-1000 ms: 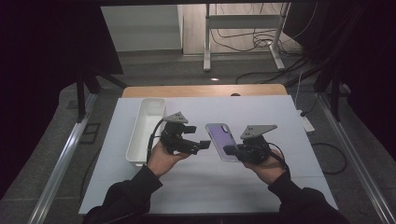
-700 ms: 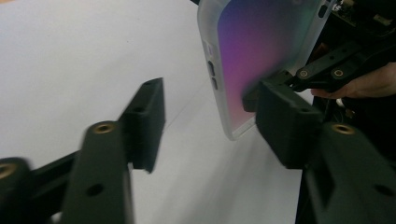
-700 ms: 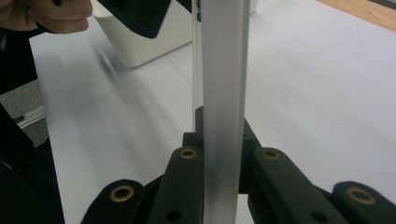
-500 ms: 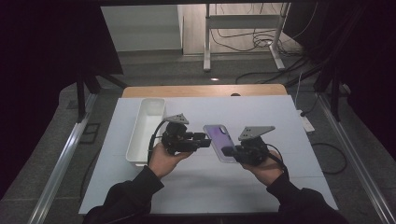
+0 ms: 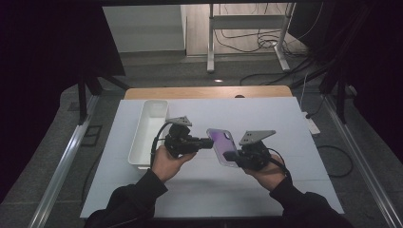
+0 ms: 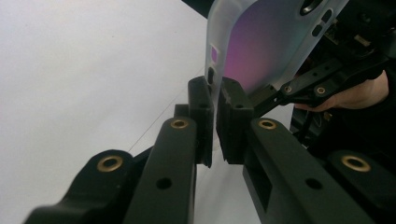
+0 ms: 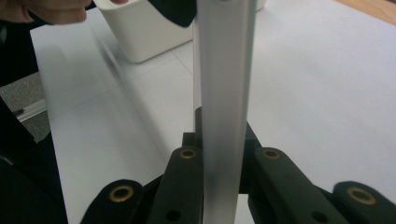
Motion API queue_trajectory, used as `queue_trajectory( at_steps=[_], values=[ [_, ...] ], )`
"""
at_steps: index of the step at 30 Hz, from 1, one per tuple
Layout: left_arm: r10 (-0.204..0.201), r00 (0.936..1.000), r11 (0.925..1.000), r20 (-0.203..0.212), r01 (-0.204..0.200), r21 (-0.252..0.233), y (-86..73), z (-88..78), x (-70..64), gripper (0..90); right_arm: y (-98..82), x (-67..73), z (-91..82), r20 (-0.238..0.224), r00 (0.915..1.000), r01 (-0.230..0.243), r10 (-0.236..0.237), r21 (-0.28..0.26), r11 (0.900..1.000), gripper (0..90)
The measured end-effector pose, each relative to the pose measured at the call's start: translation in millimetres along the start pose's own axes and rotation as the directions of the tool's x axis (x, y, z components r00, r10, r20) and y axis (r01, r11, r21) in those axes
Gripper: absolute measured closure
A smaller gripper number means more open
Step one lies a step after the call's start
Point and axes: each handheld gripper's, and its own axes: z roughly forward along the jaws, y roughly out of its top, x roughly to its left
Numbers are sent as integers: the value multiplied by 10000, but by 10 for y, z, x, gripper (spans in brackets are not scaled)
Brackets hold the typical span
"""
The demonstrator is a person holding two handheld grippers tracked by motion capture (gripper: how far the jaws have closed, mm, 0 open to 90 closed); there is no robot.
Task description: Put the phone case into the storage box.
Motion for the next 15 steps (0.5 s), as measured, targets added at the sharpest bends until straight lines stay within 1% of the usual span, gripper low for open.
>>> queue_trajectory(
  at_steps=[3,4,5,6,7,8,10,12,13,14,15],
  values=[
    [39,9999,10000,-118,-39,-7,3,3,-16,864,-5,5,20,-82,9999,81,-81,48,10000,835],
    [89,9998,9999,-203,-88,74,4,13,-27,876,-6,23,38,-156,9997,188,-187,61,9998,765],
    [176,9996,9998,-232,-173,131,3,19,-34,877,-6,33,49,-203,9995,237,-235,92,9997,741],
    [176,9996,9998,-232,-173,131,3,19,-34,878,-6,33,49,-203,9995,237,-235,92,9997,741],
    [309,9991,9993,-299,-303,222,4,31,-60,878,-6,48,62,-205,9991,369,-367,114,9993,711],
    [402,9986,9989,-342,-394,238,7,37,-74,879,-5,75,80,-57,9987,511,-510,155,9986,653],
    [582,9971,9979,-485,-568,307,16,43,-102,879,-3,79,90,-68,9991,427,-426,95,9990,591],
    [830,9937,9958,-753,-798,442,20,55,-131,878,-2,68,96,-24,9994,337,-337,49,9994,527],
    [887,9925,9952,-838,-849,484,18,62,-140,878,-4,57,102,-28,9997,254,-254,21,9997,493],
    [964,9908,9943,-952,-916,539,16,78,-153,878,-5,49,104,-43,9997,244,-244,43,9997,477],
    [964,9908,9943,-952,-916,539,16,78,-153,878,-5,49,104,-43,9997,244,-244,43,9997,477]
  ],
)
